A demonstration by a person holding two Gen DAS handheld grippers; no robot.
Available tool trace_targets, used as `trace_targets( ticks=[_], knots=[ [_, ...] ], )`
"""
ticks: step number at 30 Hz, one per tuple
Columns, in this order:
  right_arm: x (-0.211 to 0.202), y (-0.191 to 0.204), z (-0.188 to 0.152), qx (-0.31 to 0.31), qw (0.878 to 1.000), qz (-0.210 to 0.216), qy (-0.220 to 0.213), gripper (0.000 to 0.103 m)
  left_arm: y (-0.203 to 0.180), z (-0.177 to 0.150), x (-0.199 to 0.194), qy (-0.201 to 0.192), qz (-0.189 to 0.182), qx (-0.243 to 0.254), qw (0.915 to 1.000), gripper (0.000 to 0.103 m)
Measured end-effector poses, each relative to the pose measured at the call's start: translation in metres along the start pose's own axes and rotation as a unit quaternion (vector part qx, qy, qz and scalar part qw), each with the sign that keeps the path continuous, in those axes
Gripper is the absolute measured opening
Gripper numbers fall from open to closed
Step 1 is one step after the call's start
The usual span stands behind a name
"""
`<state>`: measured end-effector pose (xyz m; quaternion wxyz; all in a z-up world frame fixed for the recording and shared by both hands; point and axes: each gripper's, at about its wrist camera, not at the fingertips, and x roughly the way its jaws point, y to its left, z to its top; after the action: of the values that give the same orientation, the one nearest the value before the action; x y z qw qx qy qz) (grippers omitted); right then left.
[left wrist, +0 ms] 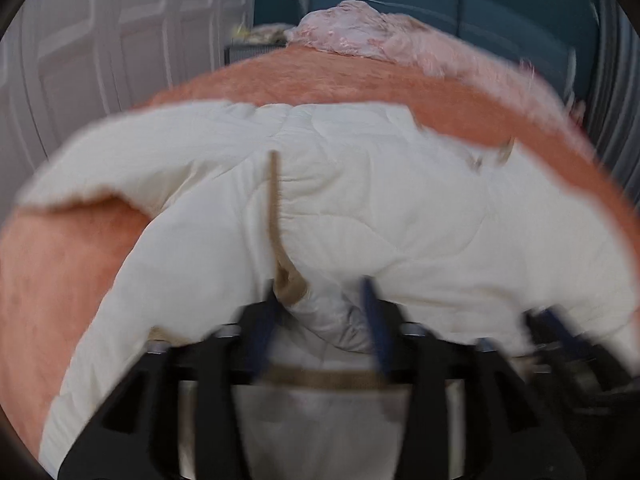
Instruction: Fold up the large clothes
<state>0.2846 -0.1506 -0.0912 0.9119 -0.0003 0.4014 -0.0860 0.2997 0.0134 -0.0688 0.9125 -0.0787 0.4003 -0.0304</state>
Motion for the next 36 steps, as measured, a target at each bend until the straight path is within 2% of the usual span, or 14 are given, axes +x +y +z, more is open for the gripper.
trace_targets(
  ticks=[1,3,6,9,12,16,18,20,22,23,25,30,34,36],
  knots=[
    [0.000,0.000,0.000,0.000,1.000,-0.001,0.000,0.020,0.017,0.004,-0.014,0.001,-0.022,-0.026,0.9994,0.067],
    [-0.001,0.000,0.000,-0.002,1.000,-0.003,-0.001,0.020,0.040,0.011,-0.033,-0.013,-0.016,-0.033,0.9992,0.071],
    [-0.001,0.000,0.001,-0.001,1.000,-0.002,-0.002,0.020,0.090,0.030,-0.053,-0.029,0.028,-0.038,0.9985,0.080],
    [0.000,0.001,0.000,-0.001,1.000,-0.003,-0.002,0.020,0.164,0.052,-0.049,-0.015,0.062,-0.104,0.9925,0.080],
    [0.000,0.001,0.000,-0.002,1.000,-0.003,-0.003,0.020,0.250,0.064,-0.032,0.012,0.089,-0.211,0.9734,0.080],
    [-0.001,0.001,0.000,-0.002,1.000,-0.004,-0.004,0.020,0.327,0.069,-0.014,0.021,0.126,-0.300,0.9455,0.078],
    [0.000,0.001,0.001,-0.002,1.000,-0.004,-0.004,0.020,0.344,0.072,-0.010,0.015,0.119,-0.318,0.9406,0.077],
    [0.000,0.002,0.000,-0.002,1.000,-0.005,-0.004,0.020,0.347,0.084,-0.005,0.010,0.126,-0.318,0.9397,0.072],
    [0.000,0.002,0.001,-0.002,1.000,-0.005,-0.005,0.020,0.346,0.092,0.004,0.015,0.119,-0.315,0.9413,0.043],
    [0.000,0.001,0.001,-0.002,1.000,-0.006,-0.005,0.020,0.347,0.099,0.010,0.023,0.117,-0.315,0.9417,0.036],
    [0.000,0.001,0.001,-0.002,1.000,-0.005,-0.005,0.020,0.345,0.107,0.010,0.023,0.117,-0.309,0.9437,0.011],
    [-0.001,-0.001,0.002,0.002,1.000,-0.002,-0.007,0.020,0.303,0.145,-0.018,-0.037,0.123,-0.229,0.9649,0.005],
    [0.000,-0.003,0.003,0.006,1.000,0.002,-0.008,0.020,0.211,0.187,-0.058,-0.091,0.061,-0.142,0.9837,0.004],
    [0.000,-0.003,0.003,0.008,1.000,0.004,-0.009,0.020,0.161,0.198,-0.076,-0.111,0.028,-0.098,0.9886,0.004]
  ],
)
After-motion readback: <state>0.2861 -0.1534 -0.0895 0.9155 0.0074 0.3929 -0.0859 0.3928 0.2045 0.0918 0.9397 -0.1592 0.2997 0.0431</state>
